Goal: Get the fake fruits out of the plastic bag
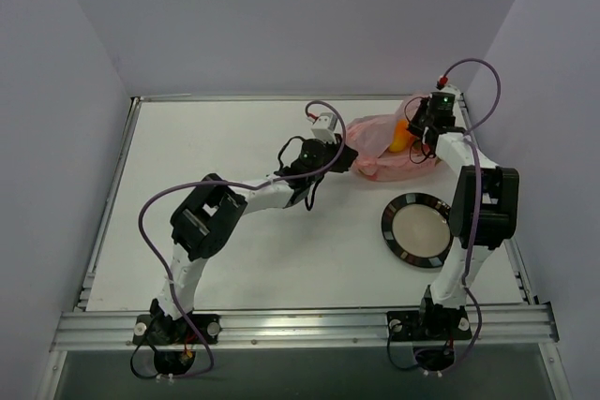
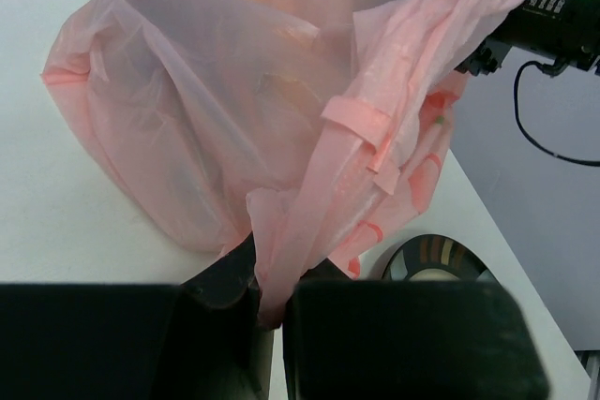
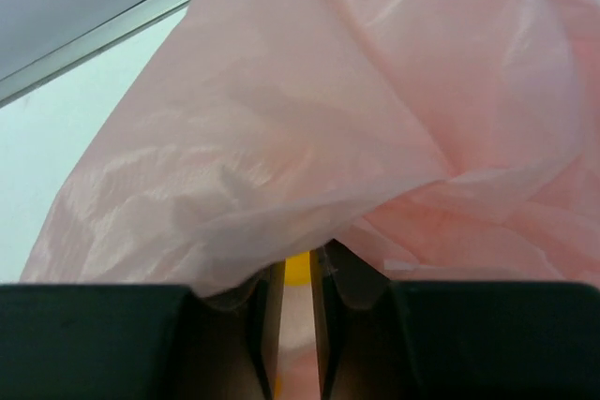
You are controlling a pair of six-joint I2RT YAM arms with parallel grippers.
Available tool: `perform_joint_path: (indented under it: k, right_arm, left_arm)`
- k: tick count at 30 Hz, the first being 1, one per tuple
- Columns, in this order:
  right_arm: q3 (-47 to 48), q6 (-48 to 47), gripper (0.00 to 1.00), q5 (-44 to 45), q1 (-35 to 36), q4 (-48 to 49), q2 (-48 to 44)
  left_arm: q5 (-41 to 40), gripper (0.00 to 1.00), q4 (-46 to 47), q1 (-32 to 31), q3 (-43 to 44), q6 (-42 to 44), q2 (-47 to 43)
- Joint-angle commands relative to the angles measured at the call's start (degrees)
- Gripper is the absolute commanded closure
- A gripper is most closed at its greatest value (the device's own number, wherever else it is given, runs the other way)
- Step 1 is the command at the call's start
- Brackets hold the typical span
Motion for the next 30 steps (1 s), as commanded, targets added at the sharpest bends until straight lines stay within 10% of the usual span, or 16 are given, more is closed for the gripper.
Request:
perform_joint_path:
  k: [1, 22, 30]
  right_arm:
    - [4.62, -2.58, 0.82, 8.45, -2.25, -2.25, 1.02]
    - [10.43, -6.97, 0.13, 4.68, -3.04, -3.94, 10.25]
    - [12.1, -6.54, 0.25, 5.74, -2.78, -4.65, 14.82]
  left_arm:
    - [0.92, 0.98, 3.64, 0.48, 0.06, -0.97, -3.57]
    - [2.32, 0.98, 3.73, 0.22, 0.32, -2.02, -0.58]
    - [2.41, 0.98, 3.64, 0.04, 0.85, -2.2, 0.73]
